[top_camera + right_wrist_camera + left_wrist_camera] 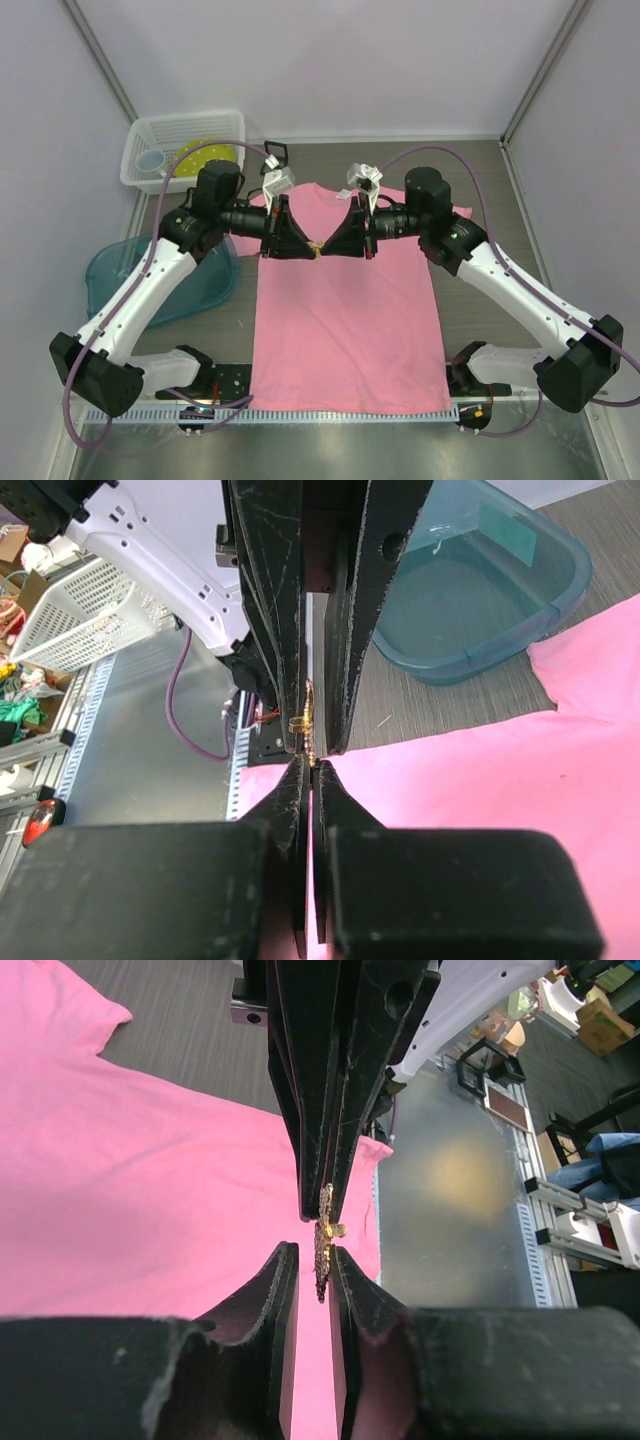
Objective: Pin the brooch onto the clothing
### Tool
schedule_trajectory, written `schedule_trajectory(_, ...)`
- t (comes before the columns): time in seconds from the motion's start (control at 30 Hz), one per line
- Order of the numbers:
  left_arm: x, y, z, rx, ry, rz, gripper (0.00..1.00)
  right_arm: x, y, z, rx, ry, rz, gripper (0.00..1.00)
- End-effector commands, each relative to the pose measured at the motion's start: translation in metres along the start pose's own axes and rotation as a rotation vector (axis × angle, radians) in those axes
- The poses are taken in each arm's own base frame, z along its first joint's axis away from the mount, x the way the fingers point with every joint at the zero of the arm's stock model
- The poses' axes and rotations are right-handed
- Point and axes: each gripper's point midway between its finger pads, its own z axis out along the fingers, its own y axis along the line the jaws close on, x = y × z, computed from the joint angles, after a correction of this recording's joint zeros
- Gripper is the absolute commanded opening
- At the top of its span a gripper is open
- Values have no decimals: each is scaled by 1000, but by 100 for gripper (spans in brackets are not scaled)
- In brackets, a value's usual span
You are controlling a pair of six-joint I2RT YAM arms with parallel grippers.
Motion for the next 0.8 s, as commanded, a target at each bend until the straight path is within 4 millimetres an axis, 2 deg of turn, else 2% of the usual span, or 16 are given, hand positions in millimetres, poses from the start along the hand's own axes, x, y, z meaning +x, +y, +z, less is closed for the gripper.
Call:
schedule_trajectory(0.0,-14,-5,-2,-24,-78,77,22,-19,7,2,-18,-66,-6,1)
schedule_trajectory(0.07,-15,-5,-2,-27,-80,75,21,-23,9,3,-30,-80,-19,1)
schedule_trajectory(0.5,-24,-3,-1,-30,-134,41,19,-18,8,4,-40,-79,-8,1)
schedule_trajectory(0.77,-23,1,1,-28,-143,5,19,-15,7,4,-34,-81,-17,1)
